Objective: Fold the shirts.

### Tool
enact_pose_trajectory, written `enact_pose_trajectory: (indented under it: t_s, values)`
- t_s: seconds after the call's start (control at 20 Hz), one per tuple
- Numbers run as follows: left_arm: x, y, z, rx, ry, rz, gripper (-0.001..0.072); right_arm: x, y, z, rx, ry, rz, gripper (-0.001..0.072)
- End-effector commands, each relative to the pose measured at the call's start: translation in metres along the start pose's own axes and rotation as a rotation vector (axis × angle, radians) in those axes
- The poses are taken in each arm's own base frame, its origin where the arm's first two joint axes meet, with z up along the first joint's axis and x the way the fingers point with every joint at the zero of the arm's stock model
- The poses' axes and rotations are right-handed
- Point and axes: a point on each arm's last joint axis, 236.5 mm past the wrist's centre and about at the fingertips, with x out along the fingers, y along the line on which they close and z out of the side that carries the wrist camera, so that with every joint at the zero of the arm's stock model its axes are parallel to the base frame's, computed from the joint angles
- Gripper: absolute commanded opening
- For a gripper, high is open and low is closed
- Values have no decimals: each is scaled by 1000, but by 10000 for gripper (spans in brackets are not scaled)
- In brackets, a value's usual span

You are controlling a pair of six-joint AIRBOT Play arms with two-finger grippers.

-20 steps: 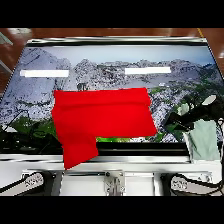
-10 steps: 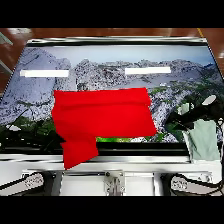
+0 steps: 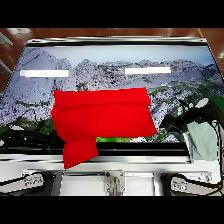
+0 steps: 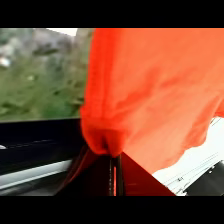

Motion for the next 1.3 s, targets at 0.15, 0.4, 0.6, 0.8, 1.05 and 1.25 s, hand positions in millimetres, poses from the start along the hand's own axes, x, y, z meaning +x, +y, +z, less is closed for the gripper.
enact_pose_trajectory:
  t_s: [0.15, 0.4, 0.6, 0.8, 1.05, 1.25]
  values:
    - [-1, -3, -5, 82, 19, -10, 37, 34, 24, -17, 38, 21, 95, 611]
    - [-6, -6, -1, 118, 0, -8, 38, 49, 40, -9, 24, -8, 75, 471]
    - [-31, -27, 23, 212, -32, -21, 37, 50, 53, -7, -61, -13, 75, 59]
    - [-85, -66, 70, 328, -138, -18, 37, 15, 76, 52, -95, -228, 93, 57]
    - [-113, -112, 127, 382, -222, -40, 37, -11, 119, 122, -126, -425, 128, 57]
    - [-112, -156, 173, 440, -244, -92, 37, -18, 138, 171, -106, -495, 154, 57]
